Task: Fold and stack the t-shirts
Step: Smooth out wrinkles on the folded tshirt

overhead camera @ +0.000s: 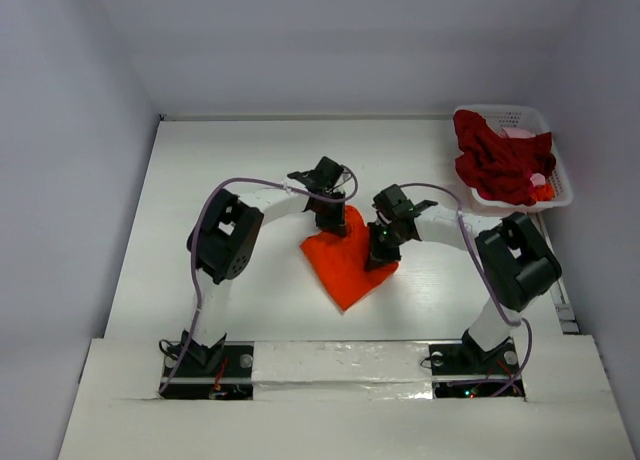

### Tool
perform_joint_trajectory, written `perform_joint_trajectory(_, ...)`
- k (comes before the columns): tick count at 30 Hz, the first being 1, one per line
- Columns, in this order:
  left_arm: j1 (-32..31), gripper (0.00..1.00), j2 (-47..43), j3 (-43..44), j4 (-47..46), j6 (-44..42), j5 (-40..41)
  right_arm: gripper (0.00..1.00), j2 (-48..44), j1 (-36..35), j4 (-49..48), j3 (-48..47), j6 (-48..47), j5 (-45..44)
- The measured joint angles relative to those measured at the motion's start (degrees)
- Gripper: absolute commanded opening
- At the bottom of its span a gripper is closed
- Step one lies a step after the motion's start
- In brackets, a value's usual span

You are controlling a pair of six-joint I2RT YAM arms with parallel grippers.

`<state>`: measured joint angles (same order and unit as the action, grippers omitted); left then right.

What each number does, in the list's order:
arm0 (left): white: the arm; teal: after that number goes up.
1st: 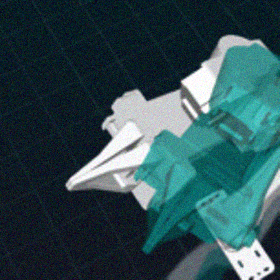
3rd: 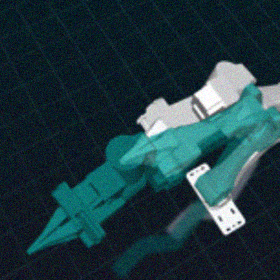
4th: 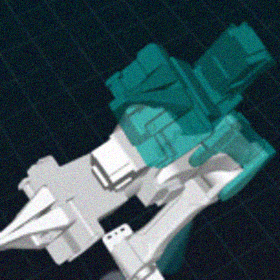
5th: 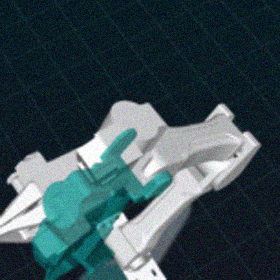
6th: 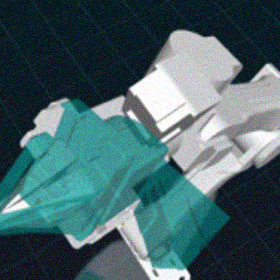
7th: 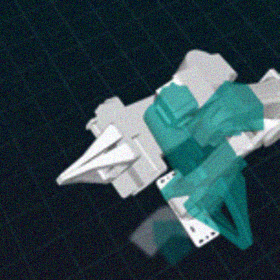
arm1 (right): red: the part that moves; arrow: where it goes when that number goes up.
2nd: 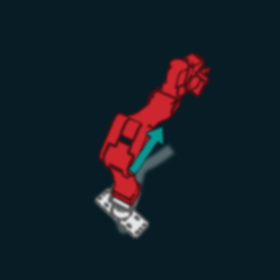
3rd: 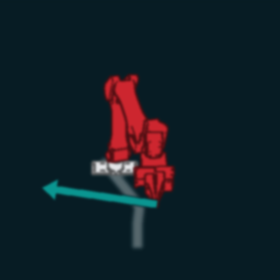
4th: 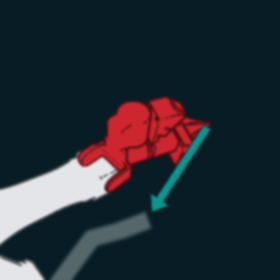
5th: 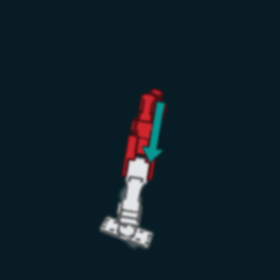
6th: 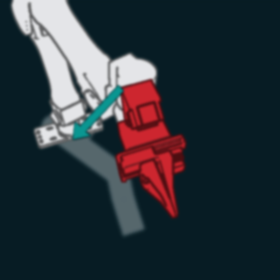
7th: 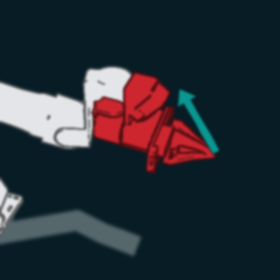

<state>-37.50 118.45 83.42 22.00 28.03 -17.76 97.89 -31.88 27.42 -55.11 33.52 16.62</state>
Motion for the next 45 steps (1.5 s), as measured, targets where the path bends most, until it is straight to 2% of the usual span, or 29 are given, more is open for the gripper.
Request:
perform_joint_trajectory(7, 0.13, 0.00, -5.25, -8.70, -5.66, 1.07, 0.11, 0.00, 1.68, -0.13, 2.80, -2.82, 0.57, -0.74)
perform_joint_trajectory(14, 0.13, 0.00, -11.89, -16.85, -4.48, 2.51, 1.60, 0.00, 5.49, -0.50, 7.39, -10.95, 0.22, -3.85)
perform_joint_trajectory(17, 0.11, 0.00, -13.57, -18.75, -3.50, 3.26, 1.84, 0.00, 7.91, -0.48, 8.39, -15.89, -0.44, -4.66)
perform_joint_trajectory(25, 0.11, 0.00, -15.13, -20.68, -2.80, 4.87, 2.21, 0.00, 12.74, -0.48, 9.92, -21.84, -1.97, -5.46)
perform_joint_trajectory(34, 1.33, 0.00, -13.55, -18.53, -0.70, 4.76, 2.12, 0.00, 14.19, -0.48, 11.26, -23.89, -2.56, -5.60)
perform_joint_trajectory(39, 6.12, 0.00, -7.91, -10.82, 2.60, 2.93, 1.22, 0.00, 16.94, -0.33, 11.65, -27.23, -2.78, -5.66)
perform_joint_trajectory(45, 8.50, 0.00, -1.81, -1.86, 4.13, 1.16, 0.55, 0.00, 19.34, 1.27, 12.94, -31.41, -3.93, -5.92)
